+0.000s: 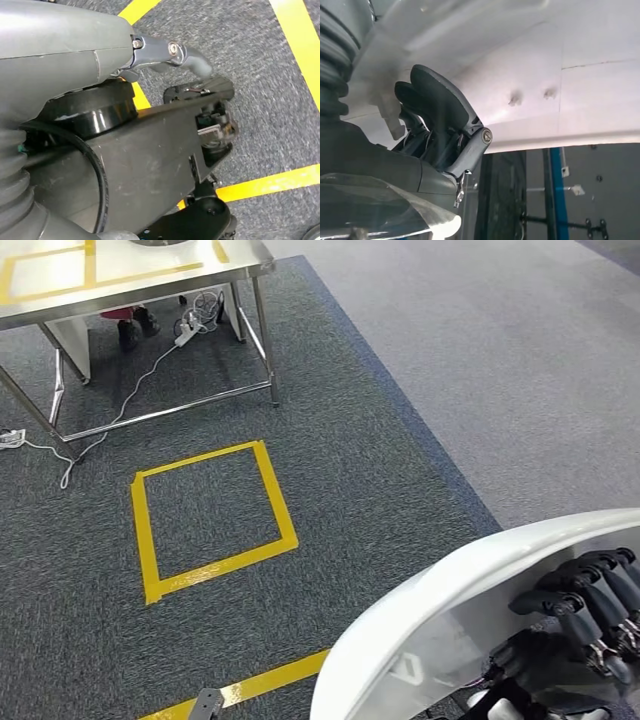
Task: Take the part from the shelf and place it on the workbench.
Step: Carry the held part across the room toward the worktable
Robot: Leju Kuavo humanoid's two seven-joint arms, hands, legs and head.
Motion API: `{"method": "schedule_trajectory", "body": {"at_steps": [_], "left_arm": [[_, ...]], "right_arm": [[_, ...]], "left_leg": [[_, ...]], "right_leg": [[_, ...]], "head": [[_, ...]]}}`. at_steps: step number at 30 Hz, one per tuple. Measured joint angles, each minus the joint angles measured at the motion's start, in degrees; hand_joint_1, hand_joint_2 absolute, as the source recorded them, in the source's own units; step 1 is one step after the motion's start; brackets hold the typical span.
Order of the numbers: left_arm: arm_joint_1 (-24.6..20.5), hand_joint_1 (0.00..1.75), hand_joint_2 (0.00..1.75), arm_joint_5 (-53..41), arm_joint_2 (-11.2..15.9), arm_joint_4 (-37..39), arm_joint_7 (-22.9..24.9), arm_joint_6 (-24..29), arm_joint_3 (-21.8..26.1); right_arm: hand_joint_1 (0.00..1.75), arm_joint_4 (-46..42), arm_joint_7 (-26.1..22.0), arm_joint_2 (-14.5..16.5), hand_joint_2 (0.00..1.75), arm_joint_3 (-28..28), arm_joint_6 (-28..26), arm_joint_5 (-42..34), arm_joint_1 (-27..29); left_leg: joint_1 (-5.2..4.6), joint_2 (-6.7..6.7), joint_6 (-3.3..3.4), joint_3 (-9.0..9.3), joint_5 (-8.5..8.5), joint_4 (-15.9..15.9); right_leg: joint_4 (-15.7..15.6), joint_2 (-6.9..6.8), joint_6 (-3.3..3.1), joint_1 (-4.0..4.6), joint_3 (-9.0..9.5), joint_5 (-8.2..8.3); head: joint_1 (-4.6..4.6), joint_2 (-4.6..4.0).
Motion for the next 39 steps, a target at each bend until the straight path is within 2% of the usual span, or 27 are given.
{"method": "schedule_trajectory", "body": {"at_steps": [1, 3, 4, 5, 6, 7, 8, 9, 11, 12, 14, 16, 18, 20, 22, 23, 24, 25, 27, 29, 31, 32, 34, 35, 37, 38, 39], "left_arm": [[0.11, 0.00, 1.75, 0.00, -0.02, 0.00, 0.01, 0.09, 0.00], [0.15, 0.00, 1.75, -0.02, -0.10, 0.00, 0.02, 0.21, -0.01], [0.11, 0.00, 1.75, -0.06, -0.20, 0.00, 0.03, 0.25, -0.01], [0.03, 0.00, 1.75, -0.11, -0.30, 0.00, 0.03, 0.27, -0.02], [-0.01, 0.00, 1.75, -0.17, -0.39, 0.00, 0.03, 0.27, -0.02], [0.00, 0.00, 1.75, -0.20, -0.46, 0.00, 0.02, 0.27, -0.02], [0.02, 0.00, 1.75, -0.21, -0.48, 0.00, 0.02, 0.28, -0.02], [0.02, 0.00, 1.75, -0.21, -0.51, 0.00, 0.02, 0.29, -0.02], [-0.03, 0.00, 1.75, -0.21, -0.58, 0.00, 0.02, 0.36, -0.02], [-0.09, 0.00, 1.75, -0.20, -0.61, 0.00, 0.02, 0.41, -0.02], [-0.13, 0.00, 1.75, -0.15, -0.64, 0.00, 0.02, 0.50, -0.02], [-0.04, 0.00, 1.75, -0.08, -0.63, 0.00, 0.01, 0.54, -0.02], [-0.06, 0.00, 1.75, 0.00, -0.61, 0.00, 0.00, 0.58, -0.02], [-0.20, 0.00, 1.75, 0.03, -0.58, 0.00, -0.05, 0.63, -0.02], [-0.26, 0.00, 1.75, 0.03, -0.51, 0.00, -0.13, 0.67, -0.02], [-0.24, 0.00, 1.75, 0.03, -0.46, 0.00, -0.15, 0.67, -0.02], [-0.19, 0.00, 1.75, 0.04, -0.42, 0.00, -0.15, 0.67, -0.02], [-0.12, 0.00, 1.75, 0.06, -0.38, 0.00, -0.15, 0.67, -0.03], [-0.06, 0.00, 1.75, 0.09, -0.33, 0.00, -0.15, 0.67, -0.04], [-0.09, 0.00, 1.75, 0.06, -0.31, 0.00, -0.16, 0.66, -0.04], [0.00, 0.00, 1.75, 0.04, -0.34, 0.00, -0.17, 0.64, -0.04], [0.08, 0.00, 1.75, 0.06, -0.35, 0.00, -0.17, 0.64, -0.04], [0.06, 0.00, 1.75, 0.10, -0.39, 0.00, -0.17, 0.64, -0.04], [-0.01, 0.00, 1.75, 0.12, -0.42, 0.00, -0.18, 0.64, -0.04], [-0.08, 0.00, 1.75, 0.12, -0.48, 0.00, -0.18, 0.64, -0.04], [-0.05, 0.00, 1.75, 0.13, -0.49, 0.00, -0.19, 0.64, -0.04], [-0.03, 0.00, 1.75, 0.13, -0.49, 0.00, -0.18, 0.64, -0.04]], "right_arm": [[1.75, 0.05, -0.01, 0.00, 1.75, 0.03, 0.00, -0.07, -0.03], [1.75, 0.13, -0.01, -0.01, 1.75, 0.07, 0.00, -0.19, -0.02], [1.75, 0.17, -0.01, -0.01, 1.75, 0.07, 0.00, -0.25, 0.02], [1.75, 0.19, 0.00, -0.02, 1.75, 0.06, 0.00, -0.33, 0.08], [1.75, 0.21, 0.01, -0.02, 1.75, 0.06, 0.00, -0.44, 0.15], [1.75, 0.23, 0.03, -0.02, 1.75, 0.07, 0.00, -0.55, 0.20], [1.75, 0.25, 0.04, -0.02, 1.75, 0.07, 0.00, -0.68, 0.24], [1.75, 0.28, 0.06, -0.02, 1.75, 0.09, 0.00, -0.79, 0.27], [1.75, 0.39, 0.07, -0.02, 1.75, 0.13, 0.00, -1.03, 0.29], [1.75, 0.46, 0.07, -0.02, 1.75, 0.16, 0.00, -1.16, 0.31], [1.75, 0.65, 0.08, -0.02, 1.75, 0.28, 0.00, -1.37, 0.34], [1.75, 0.83, 0.09, -0.02, 1.75, 0.45, 0.00, -1.46, 0.27], [1.75, 1.00, 0.09, -0.02, 1.75, 0.57, 0.00, -1.56, 0.22], [1.75, 1.16, 0.09, -0.02, 1.75, 0.67, 0.00, -1.72, 0.23], [1.75, 1.34, 0.09, -0.02, 1.75, 0.77, 0.00, -1.86, 0.23], [1.75, 1.40, 0.09, -0.02, 1.75, 0.81, 0.00, -1.91, 0.22], [1.75, 1.44, 0.09, -0.02, 1.75, 0.84, 0.00, -1.95, 0.21], [1.75, 1.46, 0.09, -0.02, 1.75, 0.86, 0.00, -1.99, 0.21], [1.75, 1.47, 0.09, -0.02, 1.75, 0.89, 0.00, -2.07, 0.21], [1.75, 1.54, 0.09, -0.02, 1.75, 0.90, 0.00, -2.21, 0.17], [1.75, 1.62, 0.09, -0.02, 1.75, 0.96, 0.00, -2.34, 0.09], [1.75, 1.67, 0.09, -0.03, 1.75, 1.00, 0.00, -2.39, 0.06], [1.75, 1.79, 0.08, -0.05, 1.75, 1.04, 0.00, -2.50, 0.00], [1.75, 1.86, 0.08, -0.07, 1.75, 1.05, 0.00, -2.57, -0.01], [1.75, 1.95, 0.08, -0.08, 1.75, 1.06, 0.00, -2.69, -0.01], [1.75, 1.97, 0.08, -0.09, 1.75, 1.07, 0.00, -2.74, -0.01], [1.75, 1.98, 0.07, -0.09, 1.75, 1.08, 0.00, -2.78, -0.01]], "left_leg": [[0.12, -0.77, 0.31, 0.14, 0.11, -0.30], [0.59, -2.23, 0.95, 0.61, 0.37, -0.86], [0.73, -2.95, 1.17, 0.68, 0.40, -0.94], [0.79, -3.71, 1.34, 0.68, 0.37, -0.93], [0.79, -4.56, 1.43, 0.70, 0.33, -0.91], [0.79, -5.42, 1.46, 0.76, 0.28, -0.89], [0.79, -6.30, 1.43, 0.87, 0.23, -0.86], [0.83, -7.21, 1.34, 1.02, 0.14, -0.81], [0.89, -8.93, 0.89, 1.13, -0.15, -0.53], [0.94, -9.66, 0.60, 0.96, -0.27, -0.31], [1.15, -10.89, -0.10, 0.44, -0.22, -0.13], [1.39, -11.44, -0.79, 0.17, -0.17, -0.06], [1.24, -8.82, -1.44, -0.93, -1.63, 2.43], [1.18, -5.47, -1.97, -4.21, -5.00, 9.33], [1.33, -4.65, -2.22, -7.50, -7.16, 15.85], [1.36, -4.55, -2.23, -7.87, -6.68, 16.48], [1.37, -4.39, -2.15, -7.13, -5.15, 14.86], [1.31, -3.87, -1.94, -5.47, -2.97, 11.43], [0.75, -1.29, -1.24, -1.80, -0.03, 3.91], [0.17, 0.21, -0.53, -0.44, 0.28, 0.63], [0.25, -0.97, 0.05, -0.50, 0.26, 0.23], [0.44, -1.64, 0.34, -0.29, 0.34, -0.10], [0.89, -3.07, 0.94, 0.21, 0.59, -0.77], [0.92, -3.71, 1.10, 0.27, 0.58, -0.83], [0.91, -5.19, 1.30, 0.28, 0.51, -0.80], [0.89, -5.97, 1.32, 0.35, 0.46, -0.78], [0.90, -6.81, 1.29, 0.47, 0.40, -0.73]], "right_leg": [[0.07, 0.42, 0.34, -0.05, 0.13, -0.31], [2.86, 3.55, 0.84, -0.25, -0.95, -2.24], [6.21, 5.55, 0.94, -0.36, -2.65, -3.89], [10.26, 6.70, 0.98, -0.41, -4.81, -5.59], [13.92, 7.17, 1.03, -0.42, -6.98, -6.71], [16.05, 7.34, 1.05, -0.42, -8.50, -6.78], [15.88, 7.42, 1.04, -0.43, -8.98, -5.61], [13.43, 7.63, 0.99, -0.48, -8.35, -3.38], [5.68, 9.96, 0.86, -0.77, -5.47, 0.96], [2.81, 11.32, 0.75, -0.92, -4.18, 2.05], [1.10, 12.77, 0.38, -0.92, -3.19, 2.06], [0.82, 11.50, -0.20, -0.86, -2.81, 2.17], [0.48, 9.84, -0.87, -0.97, -2.29, 2.11], [0.38, 7.98, -1.43, -0.87, -1.89, 1.79], [0.39, 6.12, -1.60, -0.76, -1.59, 1.44], [0.39, 5.27, -1.59, -0.73, -1.38, 1.24], [0.39, 4.50, -1.55, -0.72, -1.11, 1.03], [0.39, 3.80, -1.48, -0.69, -0.75, 0.78], [0.42, 2.56, -1.02, -0.41, -0.18, 0.16], [0.40, 1.33, -0.39, -0.08, 0.11, -0.31], [0.19, 0.31, 0.16, -0.04, 0.36, -0.62], [0.41, 0.94, 0.47, -0.09, 0.42, -1.04], [4.04, 4.14, 0.99, -0.20, -1.14, -3.22], [7.70, 5.97, 1.09, -0.22, -2.96, -4.85], [15.11, 7.28, 1.15, -0.19, -7.34, -7.22], [16.56, 7.39, 1.12, -0.18, -8.62, -6.90], [15.65, 7.50, 1.08, -0.18, -8.77, -5.32]], "head": [[0.10, -0.01], [0.32, 0.00], [0.50, -0.01], [0.59, -0.01], [0.69, -0.01], [0.70, -0.01], [0.70, -0.01], [0.71, -0.01], [0.70, -0.01], [0.68, -0.01], [0.63, -0.01], [0.60, -0.01], [0.35, -0.01], [0.10, -0.01], [0.09, -0.01], [0.09, -0.01], [0.08, -0.01], [0.08, -0.01], [0.08, -0.01], [0.15, -0.01], [0.20, -0.01], [0.26, -0.01], [0.55, 0.01], [0.72, 0.00], [0.84, -0.01], [0.83, -0.01], [0.82, -0.01]]}}
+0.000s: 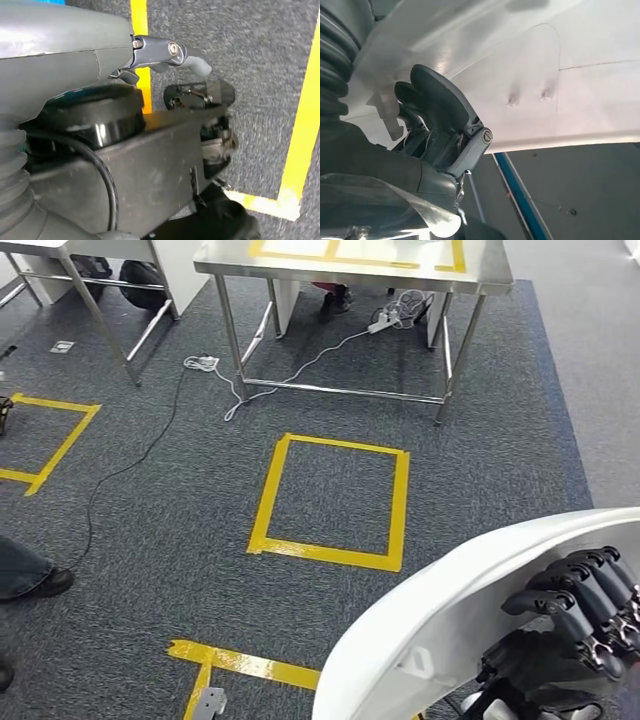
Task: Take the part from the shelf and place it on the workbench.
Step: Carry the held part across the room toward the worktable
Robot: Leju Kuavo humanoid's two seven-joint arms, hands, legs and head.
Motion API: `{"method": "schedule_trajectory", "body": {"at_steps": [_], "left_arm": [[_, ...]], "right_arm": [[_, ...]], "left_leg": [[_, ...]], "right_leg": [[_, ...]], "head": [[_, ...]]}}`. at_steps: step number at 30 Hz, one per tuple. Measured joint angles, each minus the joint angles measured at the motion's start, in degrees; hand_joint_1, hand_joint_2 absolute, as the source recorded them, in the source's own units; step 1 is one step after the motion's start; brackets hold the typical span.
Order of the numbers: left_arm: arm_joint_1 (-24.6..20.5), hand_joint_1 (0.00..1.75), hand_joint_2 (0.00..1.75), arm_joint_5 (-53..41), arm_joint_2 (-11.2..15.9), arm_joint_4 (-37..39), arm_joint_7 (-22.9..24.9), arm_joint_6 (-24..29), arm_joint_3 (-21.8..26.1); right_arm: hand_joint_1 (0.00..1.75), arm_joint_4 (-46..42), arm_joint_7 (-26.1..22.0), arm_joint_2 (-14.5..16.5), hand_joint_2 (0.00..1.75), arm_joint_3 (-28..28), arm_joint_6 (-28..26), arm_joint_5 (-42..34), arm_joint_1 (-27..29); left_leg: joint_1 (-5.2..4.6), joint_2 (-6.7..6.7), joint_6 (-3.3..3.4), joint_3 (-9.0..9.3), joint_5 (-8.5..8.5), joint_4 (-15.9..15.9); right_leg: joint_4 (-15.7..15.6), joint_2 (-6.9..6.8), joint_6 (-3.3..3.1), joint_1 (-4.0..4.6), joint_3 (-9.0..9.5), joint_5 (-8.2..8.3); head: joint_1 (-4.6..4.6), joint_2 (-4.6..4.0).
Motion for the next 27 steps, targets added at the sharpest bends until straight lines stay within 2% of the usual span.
{"method": "schedule_trajectory", "body": {"at_steps": [1, 2, 3, 4, 5, 6, 7, 8, 9, 10, 11, 12, 13, 14, 15, 16, 17, 18, 20, 23, 27], "left_arm": [[0.00, 0.00, 1.75, 0.01, 0.00, 0.00, -0.01, 0.01, 0.00], [0.00, 0.00, 1.75, 0.00, -0.01, 0.00, -0.01, 0.02, 0.00], [-0.08, 0.00, 1.75, -0.01, 0.00, 0.00, -0.01, 0.03, 0.00], [-0.15, 0.00, 1.75, -0.01, 0.02, 0.00, -0.02, 0.05, 0.00], [-0.16, 0.00, 1.75, -0.01, 0.04, 0.00, -0.02, 0.08, 0.00], [-0.13, 0.00, 1.75, -0.01, 0.07, 0.00, -0.02, 0.10, 0.00], [-0.05, 0.00, 1.75, -0.01, 0.13, 0.01, -0.01, 0.14, 0.00], [0.04, 0.00, 1.75, -0.01, 0.17, 0.02, -0.01, 0.18, 0.00], [0.07, 0.00, 1.75, -0.01, 0.19, 0.03, -0.01, 0.22, 0.00], [0.02, 0.00, 1.75, -0.01, 0.21, 0.05, 0.00, 0.26, 0.00], [-0.04, 0.00, 1.75, -0.01, 0.19, 0.06, 0.00, 0.30, 0.00], [-0.11, 0.00, 1.75, 0.00, 0.18, 0.07, 0.01, 0.34, 0.00], [-0.16, 0.00, 1.75, 0.06, 0.19, 0.07, 0.01, 0.37, 0.00], [-0.15, 0.00, 1.75, 0.17, 0.21, 0.07, 0.01, 0.39, 0.00], [-0.12, 0.00, 1.75, 0.28, 0.23, 0.07, 0.01, 0.39, -0.01], [-0.06, 0.00, 1.75, 0.43, 0.27, 0.07, 0.01, 0.39, -0.01], [-0.01, 0.00, 1.75, 0.59, 0.33, 0.07, 0.01, 0.39, -0.02], [0.01, 0.00, 1.75, 0.75, 0.39, 0.07, 0.01, 0.39, -0.02], [-0.02, 0.00, 1.75, 0.99, 0.49, 0.07, -0.01, 0.39, -0.01], [0.11, 0.00, 1.75, 1.01, 0.49, 0.07, -0.02, 0.39, 0.00], [0.13, 0.00, 1.75, 1.05, 0.50, 0.07, -0.11, 0.43, 0.00]], "right_arm": [[1.75, 0.01, -0.01, 0.00, 1.75, 0.01, 0.00, -0.04, 0.00], [1.75, 0.01, -0.01, -0.01, 1.75, 0.02, 0.00, -0.09, 0.00], [1.75, 0.03, -0.01, -0.01, 1.75, 0.03, 0.00, -0.15, 0.01], [1.75, 0.07, -0.01, -0.02, 1.75, 0.05, 0.00, -0.21, 0.04], [1.75, 0.10, -0.01, -0.02, 1.75, 0.08, 0.00, -0.27, 0.06], [1.75, 0.13, -0.01, -0.02, 1.75, 0.11, 0.00, -0.31, 0.07], [1.75, 0.15, -0.01, -0.02, 1.75, 0.15, 0.00, -0.33, 0.06], [1.75, 0.17, -0.01, -0.02, 1.75, 0.18, 0.00, -0.33, 0.03], [1.75, 0.20, -0.02, -0.01, 1.75, 0.21, 0.00, -0.33, 0.01], [1.75, 0.22, -0.03, -0.01, 1.75, 0.24, 0.00, -0.36, 0.01], [1.75, 0.25, -0.04, -0.01, 1.75, 0.26, 0.00, -0.44, 0.03], [1.75, 0.31, -0.05, -0.02, 1.75, 0.27, 0.00, -0.59, 0.07], [1.75, 0.44, -0.05, -0.02, 1.75, 0.31, 0.00, -0.84, 0.11], [1.75, 0.67, -0.07, -0.02, 1.75, 0.40, 0.00, -1.19, 0.16], [1.75, 1.00, -0.10, -0.02, 1.75, 0.55, 0.00, -1.65, 0.22], [1.75, 1.42, -0.15, -0.02, 1.75, 0.75, 0.00, -2.20, 0.30], [1.75, 1.88, -0.23, -0.02, 1.75, 0.98, 0.00, -2.72, 0.37], [1.75, 2.39, -0.36, -0.02, 1.75, 1.18, 0.00, -3.24, 0.44], [1.75, 3.64, -0.69, -0.08, 1.75, 1.57, 0.00, -4.43, 0.69], [1.75, 5.56, -1.08, -0.27, 1.75, 2.09, 0.00, -5.81, 1.32], [1.75, 7.04, -1.14, -0.43, 1.75, 2.46, 0.00, -6.90, 1.58]], "left_leg": [[0.04, -0.88, -0.11, 0.15, -0.09, 0.07], [0.12, -1.74, -0.29, 0.26, -0.21, 0.16], [0.11, -2.54, -0.52, 0.19, -0.35, 0.38], [0.16, -3.26, -0.82, -0.03, -0.39, 0.54], [0.24, -3.90, -1.16, -0.32, -0.35, 0.61], [0.32, -4.55, -1.51, -0.60, -0.22, 0.63], [0.42, -5.25, -1.84, -0.75, -0.07, 0.54], [0.35, -4.94, -2.15, -0.84, -0.15, 0.70], [0.22, -3.69, -2.42, -1.18, -0.65, 1.52], [0.10, -1.89, -2.70, -2.04, -1.73, 3.45], [0.09, 0.27, -2.96, -3.43, -3.25, 6.44], [0.22, 1.63, -3.19, -5.27, -4.96, 10.16], [0.37, 2.20, -3.36, -7.05, -6.31, 13.73], [0.48, 2.38, -3.43, -8.16, -6.75, 15.95], [0.54, 2.43, -3.42, -8.31, -6.16, 16.22], [0.55, 2.43, -3.31, -7.35, -4.55, 14.30], [0.51, 2.48, -3.04, -5.45, -2.32, 10.49], [0.39, 2.59, -2.72, -3.45, -0.81, 6.65], [0.19, 2.78, -2.32, -0.79, 0.42, 1.26], [0.17, 2.76, -2.66, -0.39, 0.06, 0.25], [0.07, 2.76, -2.36, -0.35, -0.17, 0.29]], "right_leg": [[-3.07, 0.39, -0.07, -0.06, 0.93, 2.52], [-7.01, 1.55, -0.16, -0.20, 2.43, 4.89], [-10.67, 3.08, -0.27, -0.41, 3.88, 6.53], [-13.12, 4.39, -0.47, -0.55, 4.99, 7.34], [-14.17, 5.25, -0.74, -0.60, 5.52, 7.33], [-14.44, 5.20, -1.02, -0.54, 5.73, 7.23], [-14.51, 4.52, -1.33, -0.53, 5.93, 7.27], [-14.67, 3.74, -1.64, -0.59, 6.15, 7.32], [-14.85, 2.91, -1.95, -0.70, 6.44, 7.31], [-15.02, 2.05, -2.27, -0.79, 6.74, 7.24], [-15.07, 1.24, -2.54, -0.75, 6.97, 7.11], [-15.08, 0.53, -2.73, -0.67, 7.09, 6.96], [-15.08, -0.11, -2.82, -0.59, 7.16, 6.83], [-15.07, -0.63, -2.85, -0.54, 7.22, 6.72], [-15.07, -0.99, -2.84, -0.51, 7.30, 6.62], [-15.07, -1.21, -2.81, -0.47, 7.45, 6.52], [-15.07, -1.31, -2.74, -0.44, 7.67, 6.39], [-15.07, -1.36, -2.61, -0.32, 7.85, 6.24], [-15.00, -1.40, -2.32, -0.06, 7.95, 5.94], [-15.03, -1.48, -2.34, 0.09, 7.95, 5.76], [-15.65, -1.42, -2.06, 0.00, 8.26, 5.93]], "head": [[0.01, 0.00], [0.01, 0.00], [0.00, 0.00], [-0.03, 0.00], [-0.06, 0.00], [-0.08, 0.00], [-0.09, 0.01], [-0.10, 0.00], [-0.30, 0.00], [-0.49, 0.00], [-0.68, 0.00], [-0.86, 0.00], [-0.86, 0.00], [-0.87, 0.00], [-0.88, 0.00], [-0.88, 0.00], [-0.88, 0.00], [-0.88, 0.00], [-0.83, 0.01], [-0.74, 0.00], [-0.73, 0.00]]}}
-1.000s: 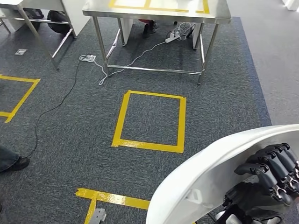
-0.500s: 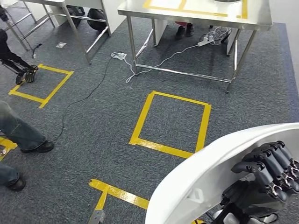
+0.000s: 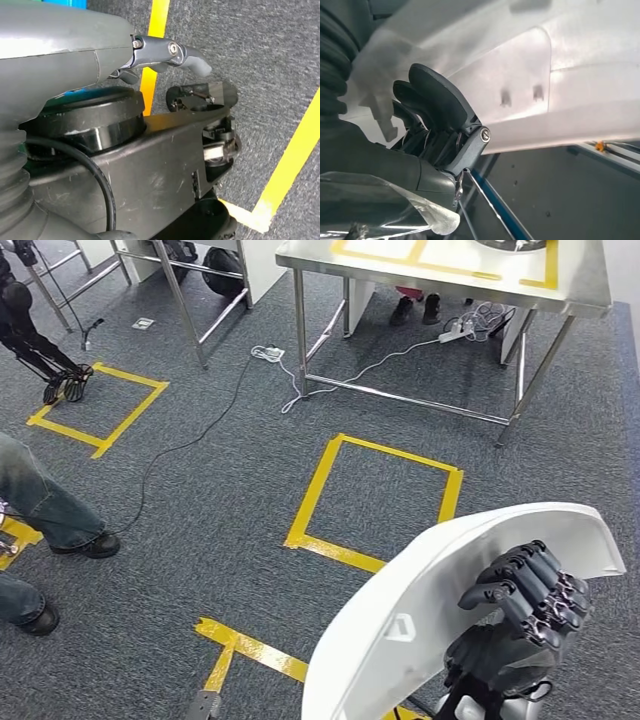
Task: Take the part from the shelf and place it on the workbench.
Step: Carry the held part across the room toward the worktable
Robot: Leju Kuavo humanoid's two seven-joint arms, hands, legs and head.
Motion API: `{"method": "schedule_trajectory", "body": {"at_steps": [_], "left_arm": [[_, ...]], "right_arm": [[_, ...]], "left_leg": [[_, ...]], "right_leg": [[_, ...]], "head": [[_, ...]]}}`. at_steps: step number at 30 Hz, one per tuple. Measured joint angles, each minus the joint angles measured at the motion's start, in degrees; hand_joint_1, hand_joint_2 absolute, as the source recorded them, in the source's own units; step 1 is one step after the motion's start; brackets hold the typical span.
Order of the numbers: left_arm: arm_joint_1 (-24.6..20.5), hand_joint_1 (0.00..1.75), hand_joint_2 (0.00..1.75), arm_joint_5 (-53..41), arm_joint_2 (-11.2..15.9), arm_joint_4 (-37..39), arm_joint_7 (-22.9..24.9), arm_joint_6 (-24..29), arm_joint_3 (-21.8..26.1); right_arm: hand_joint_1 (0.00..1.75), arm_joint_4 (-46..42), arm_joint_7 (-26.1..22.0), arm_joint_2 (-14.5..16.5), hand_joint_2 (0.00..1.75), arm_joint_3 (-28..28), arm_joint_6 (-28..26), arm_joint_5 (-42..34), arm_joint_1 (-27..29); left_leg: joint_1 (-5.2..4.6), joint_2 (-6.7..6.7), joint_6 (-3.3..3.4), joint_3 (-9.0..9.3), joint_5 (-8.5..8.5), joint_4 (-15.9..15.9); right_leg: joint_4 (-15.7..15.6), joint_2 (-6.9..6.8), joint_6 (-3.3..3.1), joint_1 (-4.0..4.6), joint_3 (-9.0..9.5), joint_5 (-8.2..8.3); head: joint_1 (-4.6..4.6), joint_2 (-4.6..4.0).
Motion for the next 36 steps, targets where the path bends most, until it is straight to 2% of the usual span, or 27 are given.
{"method": "schedule_trajectory", "body": {"at_steps": [10, 12, 14, 15, 17, 18, 19, 20, 21, 22, 23, 24, 25, 26, 27, 29, 31, 33, 34, 35, 36], "left_arm": [[-0.02, 0.00, 1.75, 0.75, 0.07, 0.00, -0.14, -0.03, 0.00], [-0.01, 0.00, 1.75, 0.96, 0.13, 0.00, -0.17, -0.19, 0.00], [-0.02, 0.00, 1.75, 1.08, 0.14, 0.00, -0.23, -0.33, 0.00], [-0.06, 0.00, 1.75, 1.09, 0.13, 0.00, -0.28, -0.38, 0.01], [-0.13, 0.00, 1.75, 1.09, 0.09, 0.00, -0.36, -0.46, 0.01], [-0.11, 0.00, 1.75, 1.11, 0.07, 0.00, -0.39, -0.50, 0.01], [-0.06, 0.00, 1.75, 1.13, 0.05, 0.00, -0.39, -0.53, 0.01], [-0.01, 0.00, 1.75, 1.16, 0.03, 0.00, -0.41, -0.56, 0.00], [0.01, 0.00, 1.75, 1.21, 0.00, 0.00, -0.44, -0.58, 0.00], [0.01, 0.00, 1.75, 1.27, -0.02, 0.00, -0.49, -0.60, 0.00], [-0.03, 0.00, 1.75, 1.34, 0.02, 0.01, -0.54, -0.61, 0.00], [-0.06, 0.00, 1.75, 1.47, 0.11, 0.02, -0.58, -0.62, 0.00], [-0.09, 0.00, 1.75, 1.60, 0.20, 0.04, -0.64, -0.62, 0.00], [-0.10, 0.00, 1.75, 1.73, 0.29, 0.05, -0.68, -0.62, 0.00], [-0.08, 0.00, 1.75, 1.86, 0.34, 0.07, -0.71, -0.62, 0.00], [-0.07, 0.00, 1.75, 2.01, 0.37, 0.07, -0.74, -0.63, -0.01], [-0.13, 0.00, 1.75, 2.05, 0.38, 0.07, -0.74, -0.65, -0.02], [-0.17, 0.00, 1.75, 2.04, 0.38, 0.07, -0.79, -0.68, -0.02], [-0.14, 0.00, 1.75, 2.07, 0.38, 0.07, -0.82, -0.69, -0.02], [-0.11, 0.00, 1.75, 2.10, 0.38, 0.07, -0.84, -0.71, -0.02], [-0.07, 0.00, 1.75, 2.14, 0.38, 0.07, -0.85, -0.72, -0.02]], "right_arm": [[1.75, 3.51, -0.07, -1.42, 1.75, 1.40, 0.01, -4.09, 0.45], [1.75, 3.83, -0.07, -1.60, 1.75, 1.64, 0.02, -4.42, 0.52], [1.75, 4.00, -0.07, -1.72, 1.75, 1.89, 0.01, -4.56, 0.54], [1.75, 4.06, -0.07, -1.79, 1.75, 1.96, 0.00, -4.61, 0.55], [1.75, 4.21, -0.07, -2.05, 1.75, 2.01, 0.00, -4.68, 0.66], [1.75, 4.30, -0.07, -2.20, 1.75, 2.00, 0.00, -4.68, 0.79], [1.75, 4.37, -0.07, -2.33, 1.75, 2.00, 0.00, -4.66, 0.94], [1.75, 4.42, -0.07, -2.42, 1.75, 1.99, 0.00, -4.59, 1.05], [1.75, 4.43, -0.07, -2.49, 1.75, 1.99, 0.00, -4.47, 1.11], [1.75, 4.44, -0.07, -2.55, 1.75, 1.97, 0.00, -4.23, 1.12], [1.75, 4.46, -0.06, -2.62, 1.75, 1.96, 0.00, -3.93, 1.14], [1.75, 4.44, -0.06, -2.68, 1.75, 1.92, 0.00, -3.60, 1.17], [1.75, 4.43, -0.07, -2.74, 1.75, 1.84, 0.00, -3.26, 1.26], [1.75, 4.41, -0.07, -2.78, 1.75, 1.77, 0.00, -3.02, 1.37], [1.75, 4.38, -0.07, -2.79, 1.75, 1.66, 0.00, -2.80, 1.45], [1.75, 4.43, -0.07, -2.80, 1.75, 1.45, 0.00, -2.48, 1.55], [1.75, 4.50, -0.07, -2.80, 1.75, 1.27, 0.00, -2.14, 1.55], [1.75, 4.63, -0.07, -2.80, 1.75, 1.12, 0.00, -1.97, 1.58], [1.75, 4.71, -0.07, -2.80, 1.75, 1.05, 0.00, -1.96, 1.60], [1.75, 4.78, -0.07, -2.80, 1.75, 1.00, 0.00, -1.96, 1.63], [1.75, 4.83, -0.07, -2.80, 1.75, 0.97, 0.00, -1.96, 1.64]], "left_leg": [[-0.09, 0.01, 0.35, -0.01, -0.15, 0.19], [-0.23, -0.01, 1.13, 0.22, -0.11, -0.28], [0.02, 0.04, 2.12, 1.39, 0.65, -2.31], [0.21, 0.05, 2.41, 2.01, 1.08, -3.32], [0.43, 0.03, 2.60, 2.56, 1.35, -4.12], [0.48, 0.00, 2.51, 2.57, 1.26, -4.08], [0.56, -0.04, 2.33, 2.59, 1.11, -3.99], [0.75, -0.11, 2.01, 2.62, 0.90, -3.77], [1.07, -0.21, 1.56, 2.65, 0.58, -3.37], [1.46, -0.33, 0.95, 2.65, 0.07, -2.69], [1.70, -0.46, 0.24, 2.53, -0.50, -1.92], [1.86, -0.61, -0.37, 2.31, -1.09, -0.96], [1.87, -0.72, -0.84, 2.08, -1.53, -0.23], [1.79, -0.83, -1.11, 1.92, -1.73, 0.18], [1.83, -0.90, -1.19, 1.85, -1.82, 0.46], [1.97, -0.75, -1.38, 1.74, -2.36, 1.09], [1.99, -0.41, -1.50, -0.26, -4.65, 5.57], [1.80, -0.23, -1.32, -4.44, -7.67, 13.55], [1.64, -0.23, -1.08, -6.32, -8.30, 16.63], [1.39, -0.22, -0.65, -7.41, -7.86, 17.94], [1.04, -0.23, -0.05, -7.56, -6.35, 17.18]], "right_leg": [[-0.47, 0.02, 0.57, -0.15, 0.13, 0.27], [-1.15, -0.06, 1.17, -0.31, 0.47, 0.50], [-0.97, 0.27, 1.60, -0.30, 0.41, 0.19], [0.53, 0.63, 1.64, -0.27, -0.33, -0.70], [7.01, 1.26, 1.82, -0.43, -3.81, -3.83], [10.65, 1.37, 2.06, -0.58, -5.92, -5.13], [13.09, 1.38, 2.34, -0.75, -7.53, -5.57], [13.41, 1.37, 2.66, -0.97, -8.12, -4.77], [11.61, 1.35, 3.03, -1.25, -7.62, -2.93], [8.10, 1.37, 3.53, -1.59, -6.18, -0.77], [5.09, 1.63, 4.02, -1.72, -4.71, 0.58], [2.92, 1.90, 3.99, -1.81, -3.52, 1.22], [2.08, 2.15, 3.68, -1.77, -2.93, 1.10], [2.43, 2.38, 3.08, -1.60, -2.86, 0.62], [2.58, 2.36, 2.34, -1.58, -2.83, 0.52], [2.88, 2.20, 1.49, -1.49, -2.68, 0.27], [2.87, 1.90, 0.81, -1.37, -2.31, 0.02], [2.84, 1.64, 0.37, -1.05, -2.04, -0.25], [2.84, 1.59, 0.18, -0.83, -1.90, -0.41], [2.83, 1.59, 0.02, -0.59, -1.71, -0.60], [2.82, 1.62, -0.09, -0.35, -1.45, -0.81]], "head": [[-0.02, 0.00], [-0.08, 0.00], [-0.04, 0.01], [0.03, 0.01], [0.17, 0.01], [0.21, 0.01], [0.20, 0.01], [0.19, 0.00], [0.19, 0.00], [0.20, 0.00], [0.26, 0.00], [0.44, 0.00], [0.40, 0.00], [0.27, 0.00], [0.15, 0.00], [-0.23, 0.00], [-0.33, 0.00], [-0.36, 0.00], [-0.36, 0.00], [-0.36, 0.00], [-0.35, 0.00]]}}
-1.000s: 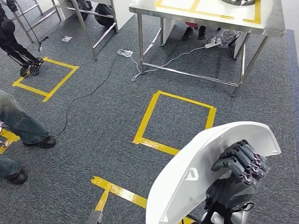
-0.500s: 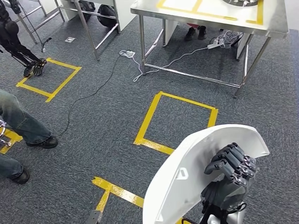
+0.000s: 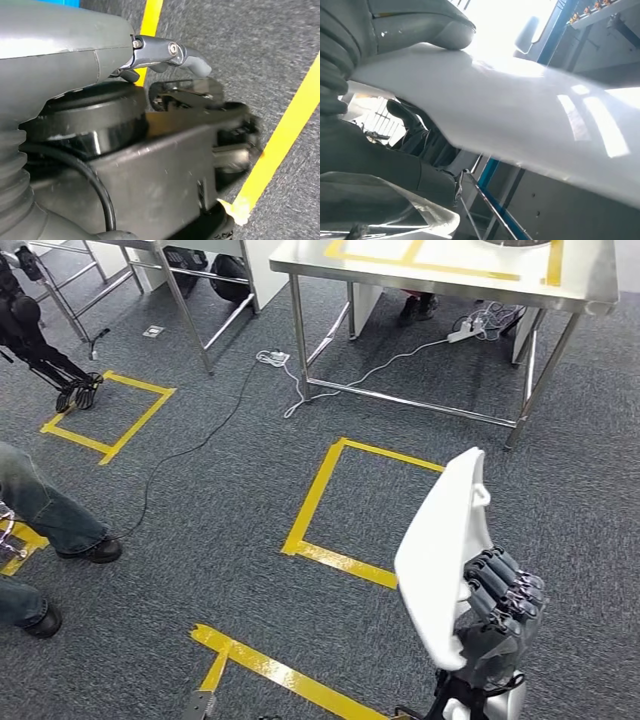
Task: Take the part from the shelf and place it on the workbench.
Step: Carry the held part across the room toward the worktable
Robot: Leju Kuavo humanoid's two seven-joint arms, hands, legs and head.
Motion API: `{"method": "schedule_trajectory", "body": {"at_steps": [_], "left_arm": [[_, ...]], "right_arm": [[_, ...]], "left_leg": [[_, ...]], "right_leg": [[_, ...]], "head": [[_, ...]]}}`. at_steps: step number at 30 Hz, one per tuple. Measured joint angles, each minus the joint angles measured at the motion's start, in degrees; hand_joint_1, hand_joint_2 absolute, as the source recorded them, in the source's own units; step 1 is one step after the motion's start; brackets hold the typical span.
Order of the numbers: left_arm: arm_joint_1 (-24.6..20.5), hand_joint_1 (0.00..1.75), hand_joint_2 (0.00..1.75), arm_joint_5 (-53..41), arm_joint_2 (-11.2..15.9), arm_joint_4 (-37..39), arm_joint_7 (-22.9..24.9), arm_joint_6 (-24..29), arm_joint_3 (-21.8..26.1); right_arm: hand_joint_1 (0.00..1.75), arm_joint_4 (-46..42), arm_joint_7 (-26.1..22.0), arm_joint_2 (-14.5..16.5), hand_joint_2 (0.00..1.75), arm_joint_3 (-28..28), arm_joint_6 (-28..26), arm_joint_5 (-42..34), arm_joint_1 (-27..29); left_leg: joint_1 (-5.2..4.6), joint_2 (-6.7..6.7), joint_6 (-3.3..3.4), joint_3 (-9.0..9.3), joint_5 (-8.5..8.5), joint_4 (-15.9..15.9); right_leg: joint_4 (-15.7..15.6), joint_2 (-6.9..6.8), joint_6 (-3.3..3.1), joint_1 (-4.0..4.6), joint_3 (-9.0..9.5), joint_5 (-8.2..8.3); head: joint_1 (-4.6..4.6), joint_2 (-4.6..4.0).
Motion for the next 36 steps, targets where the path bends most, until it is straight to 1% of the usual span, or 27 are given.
{"method": "schedule_trajectory", "body": {"at_steps": [2, 3, 4, 5, 7, 9, 10, 11, 13, 14, 15, 16, 17, 18, 19, 20, 24, 25, 26, 28, 29, 30, 31, 33, 34, 35, 36], "left_arm": [[0.04, 0.00, 1.75, 0.04, 0.03, 0.00, 0.00, -0.01, 0.00], [0.04, 0.00, 1.75, 0.03, 0.16, 0.02, 0.00, -0.01, 0.00], [0.06, 0.00, 1.75, 0.03, 0.25, 0.03, 0.00, -0.02, 0.00], [0.08, 0.00, 1.75, 0.03, 0.32, 0.05, 0.00, -0.03, -0.01], [0.10, 0.00, 1.75, -0.01, 0.28, 0.07, 0.00, -0.08, -0.02], [0.06, 0.00, 1.75, -0.10, 0.21, 0.07, -0.02, -0.12, -0.04], [0.03, 0.00, 1.75, -0.14, 0.14, 0.07, -0.04, -0.15, -0.05], [0.02, 0.00, 1.75, -0.16, 0.06, 0.07, -0.05, -0.19, -0.05], [0.04, 0.00, 1.75, -0.17, -0.10, 0.07, -0.05, -0.25, -0.06], [0.07, 0.00, 1.75, -0.17, -0.16, 0.07, -0.04, -0.25, -0.07], [0.09, 0.00, 1.75, -0.17, -0.20, 0.07, -0.02, -0.25, -0.08], [0.09, 0.00, 1.75, -0.19, -0.25, 0.07, 0.02, -0.25, -0.08], [0.09, 0.00, 1.75, -0.21, -0.29, 0.07, 0.06, -0.25, -0.09], [0.07, 0.00, 1.75, -0.24, -0.31, 0.07, 0.10, -0.25, -0.09], [0.04, 0.00, 1.75, -0.27, -0.32, 0.07, 0.14, -0.25, -0.09], [0.01, 0.00, 1.75, -0.29, -0.33, 0.07, 0.16, -0.25, -0.09], [-0.04, 0.00, 1.75, -0.34, -0.32, 0.07, 0.22, -0.24, -0.10], [-0.04, 0.00, 1.75, -0.38, -0.30, 0.07, 0.22, -0.24, -0.11], [-0.05, 0.00, 1.75, -0.43, -0.27, 0.07, 0.22, -0.23, -0.12], [-0.02, 0.00, 1.75, -0.48, -0.27, 0.07, 0.22, -0.23, -0.14], [0.00, 0.00, 1.75, -0.47, -0.26, 0.07, 0.22, -0.23, -0.15], [0.01, 0.00, 1.75, -0.47, -0.24, 0.07, 0.22, -0.23, -0.17], [0.02, 0.00, 1.75, -0.47, -0.22, 0.07, 0.22, -0.23, -0.19], [0.02, 0.00, 1.75, -0.47, -0.18, 0.07, 0.22, -0.23, -0.21], [0.00, 0.00, 1.75, -0.47, -0.17, 0.07, 0.22, -0.23, -0.22], [-0.05, 0.00, 1.75, -0.48, -0.17, 0.07, 0.23, -0.23, -0.22], [-0.06, 0.00, 1.75, -0.48, -0.20, 0.07, 0.23, -0.23, -0.22]], "right_arm": [[1.75, 0.03, 0.06, 0.00, 1.75, -0.02, 0.00, 0.05, 0.00], [1.75, 0.07, 0.31, -0.01, 1.75, -0.02, 0.00, 0.16, -0.02], [1.75, 0.14, 0.79, -0.04, 1.75, -0.03, 0.00, 0.36, -0.03], [1.75, 0.24, 1.44, -0.08, 1.75, -0.04, 0.00, 0.59, -0.05], [1.75, 0.49, 2.91, -0.27, 1.75, -0.05, 0.00, 1.08, -0.22], [1.75, 0.69, 3.82, -0.60, 1.75, -0.08, 0.00, 1.36, -0.58], [1.75, 0.79, 4.04, -0.82, 1.75, -0.10, 0.00, 1.41, -0.81], [1.75, 0.92, 4.17, -1.10, 1.75, -0.12, 0.00, 1.42, -0.97], [1.75, 1.26, 4.34, -1.64, 1.75, -0.15, 0.00, 1.40, -1.11], [1.75, 1.44, 4.43, -1.87, 1.75, -0.16, 0.00, 1.40, -1.09], [1.75, 1.61, 4.52, -2.06, 1.75, -0.17, 0.00, 1.39, -1.08], [1.75, 1.73, 4.60, -2.19, 1.75, -0.19, 0.00, 1.38, -1.10], [1.75, 1.81, 4.63, -2.28, 1.75, -0.20, 0.00, 1.37, -1.13], [1.75, 1.89, 4.63, -2.35, 1.75, -0.20, 0.00, 1.36, -1.18], [1.75, 1.93, 4.57, -2.39, 1.75, -0.21, 0.00, 1.36, -1.24], [1.75, 1.98, 4.49, -2.44, 1.75, -0.23, 0.00, 1.36, -1.25], [1.75, 2.05, 4.18, -2.54, 1.75, -0.39, 0.00, 1.34, -1.17], [1.75, 2.05, 4.06, -2.54, 1.75, -0.42, 0.00, 1.34, -1.20], [1.75, 2.04, 3.92, -2.54, 1.75, -0.44, 0.00, 1.34, -1.19], [1.75, 2.05, 3.74, -2.54, 1.75, -0.49, 0.00, 1.33, -1.17], [1.75, 2.06, 3.70, -2.54, 1.75, -0.54, 0.00, 1.33, -1.14], [1.75, 2.07, 3.70, -2.54, 1.75, -0.58, 0.00, 1.33, -1.13], [1.75, 2.08, 3.69, -2.54, 1.75, -0.61, 0.00, 1.33, -1.12], [1.75, 2.08, 3.68, -2.54, 1.75, -0.64, 0.00, 1.33, -1.13], [1.75, 2.08, 3.68, -2.54, 1.75, -0.65, 0.00, 1.32, -1.14], [1.75, 2.08, 3.67, -2.54, 1.75, -0.66, 0.00, 1.32, -1.15], [1.75, 2.08, 3.66, -2.54, 1.75, -0.67, 0.00, 1.32, -1.15]], "left_leg": [[-1.12, 0.00, 1.73, 2.05, 4.66, -6.52], [-1.65, 0.04, 2.60, 3.30, 6.26, -9.75], [-2.13, 0.08, 3.27, 4.29, 7.17, -12.28], [-2.47, 0.12, 3.73, 4.85, 7.30, -13.62], [-2.57, 0.17, 3.93, 5.36, 6.93, -14.92], [-2.15, 0.24, 3.52, 6.50, 6.92, -16.81], [-1.91, 0.27, 3.28, 7.14, 7.04, -17.69], [-1.78, 0.28, 3.08, 7.61, 7.06, -18.17], [-1.75, 0.24, 3.03, 8.00, 6.77, -18.34], [-1.75, 0.24, 2.97, 8.17, 6.56, -18.33], [-1.75, 0.23, 2.89, 8.43, 6.34, -18.32], [-1.74, 0.21, 2.75, 8.79, 6.08, -18.28], [-1.72, 0.18, 2.56, 9.21, 5.75, -18.19], [-1.80, 0.15, 2.30, 9.50, 5.40, -18.04], [-1.88, 0.13, 2.03, 9.59, 5.11, -17.75], [-1.95, 0.13, 1.82, 9.56, 4.92, -17.52], [-1.92, 0.14, 1.15, 9.17, 4.16, -16.52], [-1.80, 0.16, 0.78, 8.48, 3.16, -14.87], [-1.59, 0.19, 0.36, 7.18, 1.71, -12.04], [-1.11, 0.22, -0.29, 3.40, -1.39, -4.35], [-0.89, 0.22, -0.46, 1.83, -2.08, -1.47], [-0.74, 0.22, -0.55, 1.06, -1.71, -0.39], [-0.62, 0.22, -0.54, 1.35, -0.20, -1.56], [-0.51, 0.21, -0.33, 4.28, 4.27, -8.64], [-0.59, 0.21, -0.17, 5.88, 5.73, -12.27], [-0.68, 0.22, -0.02, 6.96, 6.27, -14.78], [-0.71, 0.21, -0.05, 7.45, 6.18, -16.08]], "right_leg": [[-0.12, 0.06, -0.09, 0.28, 0.59, -0.44], [-0.25, 0.05, -0.04, 0.37, 0.82, -0.63], [-0.41, 0.03, 0.08, 0.34, 0.96, -0.76], [-0.59, -0.02, 0.26, 0.28, 1.02, -0.84], [-1.13, -0.20, 0.77, 0.33, 1.20, -0.89], [-0.77, -0.29, 1.17, 0.53, 1.06, -1.59], [0.88, -0.26, 1.39, 0.60, 0.27, -2.50], [3.79, -0.20, 1.54, 0.56, -1.33, -3.82], [10.93, -0.16, 1.94, 0.52, -5.68, -6.15], [12.98, -0.17, 2.13, 0.51, -7.32, -6.16], [12.96, -0.19, 2.29, 0.48, -7.95, -4.99], [10.68, -0.22, 2.40, 0.43, -7.40, -2.71], [6.89, -0.25, 2.41, 0.36, -6.04, -0.06], [3.35, -0.27, 2.33, 0.35, -4.49, 1.84], [0.50, -0.23, 2.01, 0.37, -3.09, 2.90], [-0.97, -0.16, 1.63, 0.42, -2.28, 3.09], [-1.67, -0.03, 0.19, 0.34, -1.56, 2.69], [-1.80, -0.12, -0.11, 0.19, -1.37, 2.67], [-1.89, -0.21, -0.36, 0.07, -1.17, 2.63], [-1.90, -0.32, -0.65, 0.05, -0.94, 2.44], [-1.90, -0.32, -0.68, 0.04, -0.84, 2.36], [-1.89, -0.30, -0.68, 0.03, -0.73, 2.27], [-1.89, -0.25, -0.63, 0.00, -0.54, 2.16], [-1.90, -0.17, -0.34, -0.06, -0.05, 1.85], [-1.86, -0.13, -0.09, 0.01, 0.09, 1.67], [-1.84, -0.14, 0.19, 0.09, 0.08, 1.57], [-1.76, -0.18, 0.28, 0.24, -0.03, 1.42]], "head": [[0.02, 0.00], [0.11, 0.00], [0.08, 0.00], [0.01, 0.00], [-0.19, 0.00], [-0.08, 0.00], [0.01, 0.01], [0.13, 0.01], [0.24, 0.01], [0.26, 0.00], [0.26, 0.00], [0.28, 0.00], [0.28, 0.00], [0.28, 0.00], [0.31, 0.01], [0.27, 0.01], [0.07, 0.02], [0.02, 0.02], [-0.03, 0.02], [-0.11, 0.01], [-0.10, 0.01], [-0.11, 0.01], [-0.11, 0.01], [-0.10, 0.01], [-0.10, 0.00], [-0.09, 0.00], [-0.06, 0.00]]}}
